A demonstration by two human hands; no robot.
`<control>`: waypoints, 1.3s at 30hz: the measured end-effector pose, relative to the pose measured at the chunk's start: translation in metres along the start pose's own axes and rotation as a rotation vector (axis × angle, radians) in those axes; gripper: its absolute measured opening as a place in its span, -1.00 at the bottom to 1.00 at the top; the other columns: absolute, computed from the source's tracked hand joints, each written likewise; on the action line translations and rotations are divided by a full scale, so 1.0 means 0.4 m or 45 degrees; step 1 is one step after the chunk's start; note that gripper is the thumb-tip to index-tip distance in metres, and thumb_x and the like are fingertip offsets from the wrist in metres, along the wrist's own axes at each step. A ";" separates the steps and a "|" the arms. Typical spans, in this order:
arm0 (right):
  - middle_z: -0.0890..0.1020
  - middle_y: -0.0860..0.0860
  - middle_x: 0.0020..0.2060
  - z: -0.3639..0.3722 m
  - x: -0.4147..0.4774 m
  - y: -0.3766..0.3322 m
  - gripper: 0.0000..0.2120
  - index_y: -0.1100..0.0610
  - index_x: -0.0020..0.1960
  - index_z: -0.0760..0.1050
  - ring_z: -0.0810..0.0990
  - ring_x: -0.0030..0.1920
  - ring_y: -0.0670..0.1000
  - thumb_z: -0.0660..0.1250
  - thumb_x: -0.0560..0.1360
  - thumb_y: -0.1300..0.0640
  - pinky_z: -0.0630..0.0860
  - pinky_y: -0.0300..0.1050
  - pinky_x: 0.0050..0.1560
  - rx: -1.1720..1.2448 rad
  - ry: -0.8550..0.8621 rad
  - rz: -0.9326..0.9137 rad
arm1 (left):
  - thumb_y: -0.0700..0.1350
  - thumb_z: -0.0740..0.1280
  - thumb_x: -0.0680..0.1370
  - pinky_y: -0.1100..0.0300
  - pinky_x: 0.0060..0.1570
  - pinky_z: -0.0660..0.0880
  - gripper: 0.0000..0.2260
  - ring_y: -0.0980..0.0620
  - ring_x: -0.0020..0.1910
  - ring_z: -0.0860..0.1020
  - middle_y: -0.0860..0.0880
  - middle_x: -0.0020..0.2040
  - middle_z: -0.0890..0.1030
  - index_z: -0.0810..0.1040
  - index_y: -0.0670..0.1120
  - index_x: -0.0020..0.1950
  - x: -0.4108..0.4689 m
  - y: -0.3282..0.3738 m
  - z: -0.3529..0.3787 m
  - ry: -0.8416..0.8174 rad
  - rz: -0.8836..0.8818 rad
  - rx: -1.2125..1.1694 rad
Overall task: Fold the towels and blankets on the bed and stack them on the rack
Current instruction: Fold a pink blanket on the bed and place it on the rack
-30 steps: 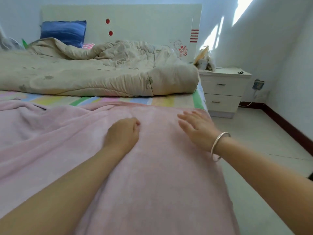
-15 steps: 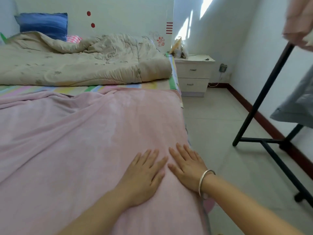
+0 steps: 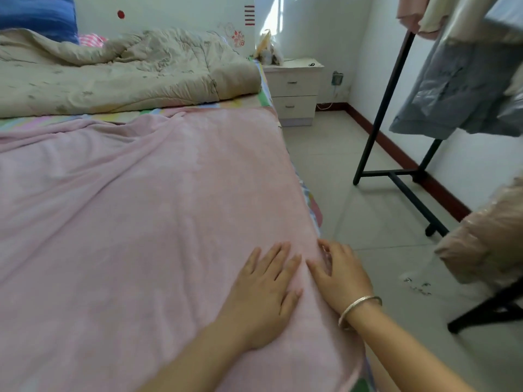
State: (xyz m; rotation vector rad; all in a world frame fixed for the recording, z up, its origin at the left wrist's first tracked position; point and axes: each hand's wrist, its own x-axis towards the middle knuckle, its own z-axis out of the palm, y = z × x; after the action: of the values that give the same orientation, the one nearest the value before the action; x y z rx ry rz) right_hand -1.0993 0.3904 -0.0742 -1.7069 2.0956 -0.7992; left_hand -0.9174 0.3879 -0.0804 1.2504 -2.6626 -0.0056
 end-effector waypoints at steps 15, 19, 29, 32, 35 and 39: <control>0.55 0.06 -0.28 -0.035 -0.279 0.024 -0.61 0.16 -0.21 0.41 0.49 -0.27 0.10 0.23 0.55 -0.17 0.27 -0.08 -0.36 0.032 0.090 0.360 | 0.17 -0.09 0.63 0.03 0.50 -0.09 -0.45 0.09 0.57 -0.03 0.02 0.60 0.04 0.06 0.02 0.60 -0.237 0.127 -0.031 -0.012 0.023 -0.137; 0.61 0.03 -0.33 -0.038 -0.324 0.052 -0.65 0.16 -0.21 0.47 0.56 -0.26 0.13 0.30 0.53 -0.12 0.41 -0.06 -0.27 0.423 0.176 0.413 | 0.17 -0.08 0.61 0.14 0.53 -0.10 -0.46 0.17 0.56 -0.03 0.11 0.59 0.03 0.11 0.09 0.59 -0.274 0.116 -0.052 0.002 0.061 -0.280; 0.59 0.09 -0.04 0.037 -0.331 -0.139 -0.63 0.08 -0.01 0.58 0.55 -0.11 0.20 0.12 0.27 0.18 0.49 0.00 -0.22 -0.385 0.479 -0.486 | -0.17 0.11 0.45 0.34 0.26 0.34 -0.64 0.13 0.20 0.50 0.08 0.20 0.56 0.61 -0.03 0.13 -0.530 -0.105 -0.132 0.506 -0.422 -0.413; 0.58 0.01 -0.15 0.104 -0.403 -0.286 -0.83 0.00 -0.17 0.58 0.56 -0.17 0.13 0.28 0.27 0.07 0.48 -0.07 -0.31 -0.227 0.219 -0.732 | -0.19 0.13 0.36 0.14 0.20 0.43 -0.60 -0.01 0.12 0.55 0.02 0.12 0.58 0.60 -0.05 0.11 -0.641 -0.209 -0.170 0.488 -0.605 -0.229; 0.54 -0.07 -0.22 0.167 -0.444 -0.392 -0.80 -0.05 -0.22 0.57 0.56 -0.24 0.04 0.21 0.32 -0.09 0.44 -0.16 -0.40 -0.186 0.032 -0.892 | -0.20 0.20 0.25 -0.01 0.03 0.55 -0.56 -0.14 0.00 0.58 -0.04 0.06 0.59 0.59 -0.07 0.10 -0.725 -0.309 -0.208 0.439 -0.763 -0.040; 0.53 -0.09 -0.25 0.228 -0.388 -0.516 -0.74 -0.06 -0.18 0.57 0.57 -0.26 -0.01 0.46 0.19 -0.14 0.27 -0.28 -0.46 -0.240 -0.019 -1.014 | -0.14 0.27 0.24 0.06 -0.18 0.52 -0.67 -0.14 -0.10 0.58 -0.04 -0.06 0.58 0.56 -0.07 -0.01 -0.782 -0.438 -0.260 0.374 -0.842 0.139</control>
State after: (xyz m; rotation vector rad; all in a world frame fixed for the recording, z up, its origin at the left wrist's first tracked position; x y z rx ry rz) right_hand -0.8484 0.4942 -0.0372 -2.6859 1.4746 -0.7827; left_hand -0.5705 0.5221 -0.0497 1.9347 -1.9291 0.2096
